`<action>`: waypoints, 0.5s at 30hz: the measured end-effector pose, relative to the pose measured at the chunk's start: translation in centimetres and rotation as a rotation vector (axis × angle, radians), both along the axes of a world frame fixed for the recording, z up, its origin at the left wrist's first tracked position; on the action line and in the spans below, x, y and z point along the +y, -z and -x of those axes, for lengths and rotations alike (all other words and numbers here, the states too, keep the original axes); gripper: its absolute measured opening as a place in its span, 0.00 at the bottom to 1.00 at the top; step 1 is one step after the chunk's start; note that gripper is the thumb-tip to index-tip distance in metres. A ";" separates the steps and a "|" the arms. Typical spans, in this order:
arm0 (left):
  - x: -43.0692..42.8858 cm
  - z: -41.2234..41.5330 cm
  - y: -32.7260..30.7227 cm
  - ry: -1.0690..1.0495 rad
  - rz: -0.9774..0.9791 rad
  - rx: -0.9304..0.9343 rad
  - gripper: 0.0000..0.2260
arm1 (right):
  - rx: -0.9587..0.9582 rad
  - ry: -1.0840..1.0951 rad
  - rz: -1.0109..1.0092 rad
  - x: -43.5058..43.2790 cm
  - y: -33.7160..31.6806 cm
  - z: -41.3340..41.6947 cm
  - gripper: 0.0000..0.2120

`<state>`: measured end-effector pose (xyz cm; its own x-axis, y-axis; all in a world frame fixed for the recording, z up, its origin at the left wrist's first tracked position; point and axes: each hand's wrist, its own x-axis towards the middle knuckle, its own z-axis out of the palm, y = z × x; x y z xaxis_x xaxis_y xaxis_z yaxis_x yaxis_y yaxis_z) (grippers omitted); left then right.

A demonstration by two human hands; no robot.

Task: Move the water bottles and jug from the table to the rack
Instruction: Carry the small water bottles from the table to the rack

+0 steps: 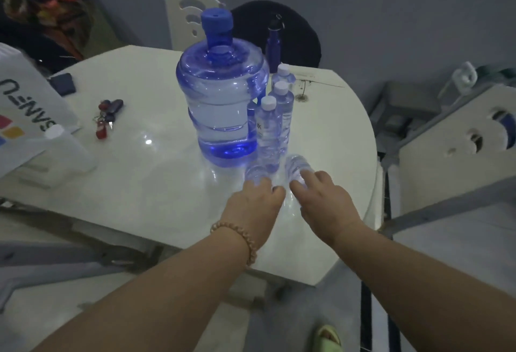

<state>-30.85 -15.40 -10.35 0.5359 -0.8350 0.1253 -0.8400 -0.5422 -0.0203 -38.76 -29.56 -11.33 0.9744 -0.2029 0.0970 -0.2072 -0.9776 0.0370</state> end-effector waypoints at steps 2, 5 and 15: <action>1.2 1.1 1.2 -0.088 -0.084 0.044 0.13 | -0.006 0.029 0.018 0.5 1.6 1.2 0.27; 2.0 1.5 3.1 -0.219 -0.170 0.139 0.16 | 0.000 0.112 0.008 1.1 3.3 2.2 0.30; -0.1 -1.1 6.5 -0.371 -0.264 0.168 0.27 | -0.004 0.273 -0.143 1.9 8.0 3.9 0.30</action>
<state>-29.79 -15.47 -16.85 0.7983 -0.5749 -0.1793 -0.5941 -0.8006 -0.0780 -42.65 -27.70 -19.37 0.8819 -0.4686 0.0519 -0.4624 -0.8812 -0.0983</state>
